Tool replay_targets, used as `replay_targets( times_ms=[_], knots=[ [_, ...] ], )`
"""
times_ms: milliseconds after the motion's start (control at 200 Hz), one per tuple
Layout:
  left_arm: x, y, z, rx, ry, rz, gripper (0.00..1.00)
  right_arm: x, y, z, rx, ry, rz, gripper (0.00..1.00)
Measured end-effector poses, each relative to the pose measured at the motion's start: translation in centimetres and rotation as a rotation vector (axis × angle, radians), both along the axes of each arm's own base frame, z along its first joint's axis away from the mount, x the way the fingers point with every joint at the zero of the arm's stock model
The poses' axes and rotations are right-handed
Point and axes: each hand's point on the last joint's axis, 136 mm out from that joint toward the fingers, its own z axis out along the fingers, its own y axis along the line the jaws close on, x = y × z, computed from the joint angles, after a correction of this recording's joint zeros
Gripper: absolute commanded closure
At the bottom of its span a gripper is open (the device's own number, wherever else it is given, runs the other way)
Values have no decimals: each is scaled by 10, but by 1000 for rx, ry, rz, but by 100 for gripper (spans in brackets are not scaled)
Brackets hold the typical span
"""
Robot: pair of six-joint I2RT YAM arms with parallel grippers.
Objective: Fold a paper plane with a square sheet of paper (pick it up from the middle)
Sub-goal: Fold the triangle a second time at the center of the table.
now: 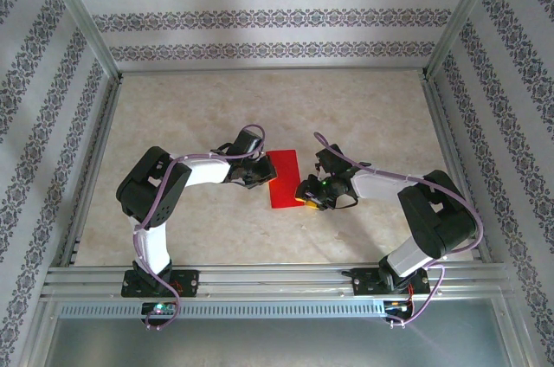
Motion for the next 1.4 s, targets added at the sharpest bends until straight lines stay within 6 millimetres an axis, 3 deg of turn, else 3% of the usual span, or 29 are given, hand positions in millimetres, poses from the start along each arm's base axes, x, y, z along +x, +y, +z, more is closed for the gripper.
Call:
replay_targets(
  times_ms=[460,859,1184,1399],
  knots=[
    [0,1,0,-9,9,-2,97,-7,8,1,8,-3,38,62],
    [0,0,-1,-10,9,-2,97,4,13,7,33,-47,26,70],
    [0,0,0,-13,9,-4,97,11,-4,6,30,-48,-64,81],
    [0,0,0,-16,10,-4,97,10,-3,7,39,-45,-67,81]
  ],
)
